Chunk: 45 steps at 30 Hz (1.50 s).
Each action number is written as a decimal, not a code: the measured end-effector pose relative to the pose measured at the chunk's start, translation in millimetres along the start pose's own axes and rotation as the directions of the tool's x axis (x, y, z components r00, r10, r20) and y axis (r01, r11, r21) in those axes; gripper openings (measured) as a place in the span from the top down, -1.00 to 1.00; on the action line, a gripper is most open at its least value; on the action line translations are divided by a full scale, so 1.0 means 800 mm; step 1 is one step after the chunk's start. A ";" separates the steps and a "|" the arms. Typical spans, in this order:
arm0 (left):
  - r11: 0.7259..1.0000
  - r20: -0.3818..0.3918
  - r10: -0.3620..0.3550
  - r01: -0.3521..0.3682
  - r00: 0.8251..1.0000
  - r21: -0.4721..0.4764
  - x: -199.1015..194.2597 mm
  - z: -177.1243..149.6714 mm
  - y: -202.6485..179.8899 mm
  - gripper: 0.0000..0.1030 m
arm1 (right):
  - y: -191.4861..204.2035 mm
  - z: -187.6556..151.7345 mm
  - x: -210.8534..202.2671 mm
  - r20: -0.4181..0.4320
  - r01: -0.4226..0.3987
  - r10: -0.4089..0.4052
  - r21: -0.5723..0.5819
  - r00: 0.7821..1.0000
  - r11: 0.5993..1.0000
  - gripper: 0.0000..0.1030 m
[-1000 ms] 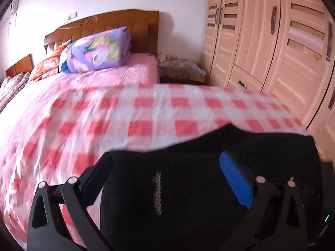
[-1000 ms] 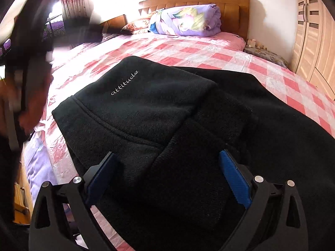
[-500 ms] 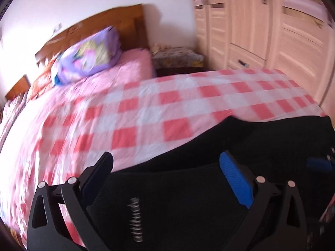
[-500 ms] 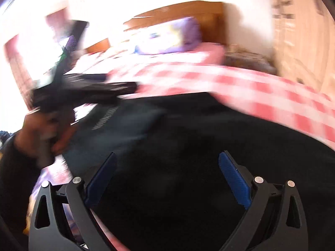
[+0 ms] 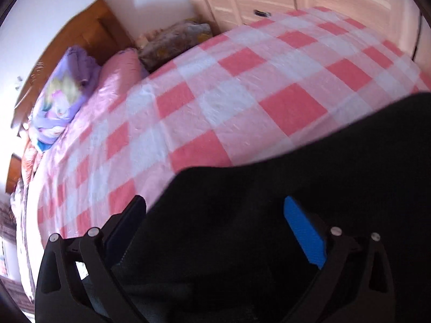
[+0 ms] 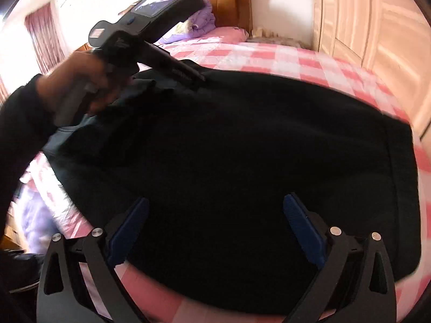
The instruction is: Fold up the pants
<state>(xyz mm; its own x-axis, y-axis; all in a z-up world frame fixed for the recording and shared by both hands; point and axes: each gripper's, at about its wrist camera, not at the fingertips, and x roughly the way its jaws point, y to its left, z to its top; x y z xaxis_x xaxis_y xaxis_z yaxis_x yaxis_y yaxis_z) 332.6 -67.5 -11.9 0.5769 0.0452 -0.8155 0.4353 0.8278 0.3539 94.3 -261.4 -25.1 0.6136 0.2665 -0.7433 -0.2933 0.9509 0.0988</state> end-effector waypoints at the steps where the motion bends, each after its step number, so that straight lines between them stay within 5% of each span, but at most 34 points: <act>1: 1.000 0.036 0.025 -0.025 0.999 0.000 -0.009 0.001 -0.002 -0.97 | -0.001 -0.001 -0.008 0.022 0.010 -0.011 0.004 1.000 1.000 -0.88; 4: 1.000 0.077 0.004 -0.005 0.997 0.014 -0.020 0.010 -0.024 -0.97 | -0.009 -0.008 -0.011 0.031 -0.010 0.009 0.033 0.999 0.999 -0.90; 8: 0.991 0.068 0.101 -0.107 0.993 0.083 0.002 0.018 -0.065 -0.97 | -0.001 -0.022 -0.005 -0.009 0.038 -0.039 -0.053 0.999 0.998 -0.91; 10: 0.992 0.057 0.099 -0.102 0.993 0.068 0.003 0.022 -0.065 -0.97 | -0.003 -0.027 -0.018 -0.001 0.020 -0.021 -0.046 1.000 0.999 -0.91; 13: 0.998 0.114 0.057 -0.061 0.992 0.033 -0.024 0.015 -0.053 -0.97 | -0.035 -0.042 -0.062 0.103 -0.043 0.037 0.064 0.994 0.997 -0.91; 16: 1.000 0.195 0.007 -0.004 0.981 -0.017 -0.071 -0.013 -0.036 -0.97 | -0.088 -0.060 -0.099 0.195 -0.021 -0.022 0.218 0.981 0.976 -0.91; 22: 0.995 0.267 0.059 -0.036 0.962 -0.091 -0.124 -0.079 -0.012 -0.97 | -0.159 -0.094 -0.113 0.154 -0.011 -0.062 0.435 0.986 0.900 -0.91; 31: 0.970 0.245 0.113 -0.054 0.963 -0.235 -0.142 -0.149 0.044 -0.97 | -0.166 -0.077 -0.057 0.071 -0.110 0.086 0.516 0.994 0.849 -0.92; 39: 0.945 0.208 0.109 -0.036 0.972 -0.324 -0.134 -0.196 0.082 -0.97 | -0.178 -0.062 -0.047 0.069 -0.123 0.102 0.581 0.992 0.805 -0.92; 45: 0.911 0.178 0.052 0.026 0.983 -0.411 -0.113 -0.229 0.103 -0.97 | -0.179 -0.067 -0.072 0.126 -0.104 0.038 0.570 0.991 0.815 -0.92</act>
<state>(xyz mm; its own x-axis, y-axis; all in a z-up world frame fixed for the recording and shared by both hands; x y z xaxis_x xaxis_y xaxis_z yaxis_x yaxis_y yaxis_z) 190.2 99.0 7.0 0.7127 -0.0120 -0.7013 0.1275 0.9854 0.1128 61.6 -421.0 -32.3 0.6894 0.3204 -0.6497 0.1153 0.8369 0.5350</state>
